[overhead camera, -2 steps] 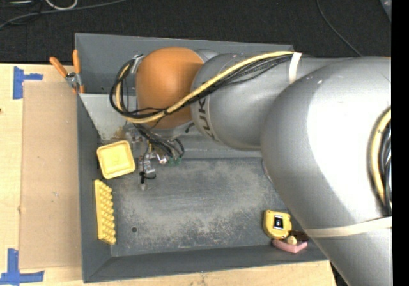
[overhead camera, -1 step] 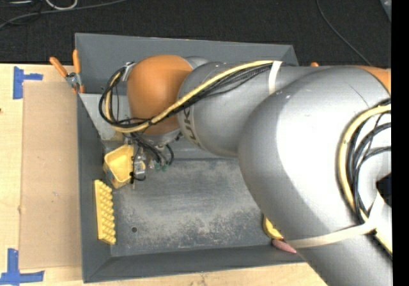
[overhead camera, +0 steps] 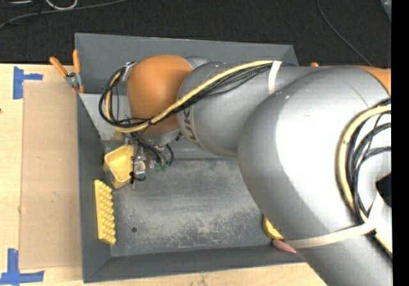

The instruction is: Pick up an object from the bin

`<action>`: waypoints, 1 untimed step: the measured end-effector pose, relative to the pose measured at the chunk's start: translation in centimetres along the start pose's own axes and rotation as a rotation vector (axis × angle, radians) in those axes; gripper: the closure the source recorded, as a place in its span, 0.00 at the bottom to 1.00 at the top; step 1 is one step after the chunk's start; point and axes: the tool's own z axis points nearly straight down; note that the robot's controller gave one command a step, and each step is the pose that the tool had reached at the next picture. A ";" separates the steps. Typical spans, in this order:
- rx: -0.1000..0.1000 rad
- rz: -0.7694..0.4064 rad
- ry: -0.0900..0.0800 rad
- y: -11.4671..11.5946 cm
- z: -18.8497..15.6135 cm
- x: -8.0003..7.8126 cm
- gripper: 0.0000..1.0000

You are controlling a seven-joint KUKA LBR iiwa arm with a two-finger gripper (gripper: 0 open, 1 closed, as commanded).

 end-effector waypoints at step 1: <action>0.004 0.005 -0.001 -0.3 -0.6 -0.1 1.00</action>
Offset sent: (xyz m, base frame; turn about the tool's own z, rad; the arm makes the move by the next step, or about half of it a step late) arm 0.0001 -0.0007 0.0549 0.0013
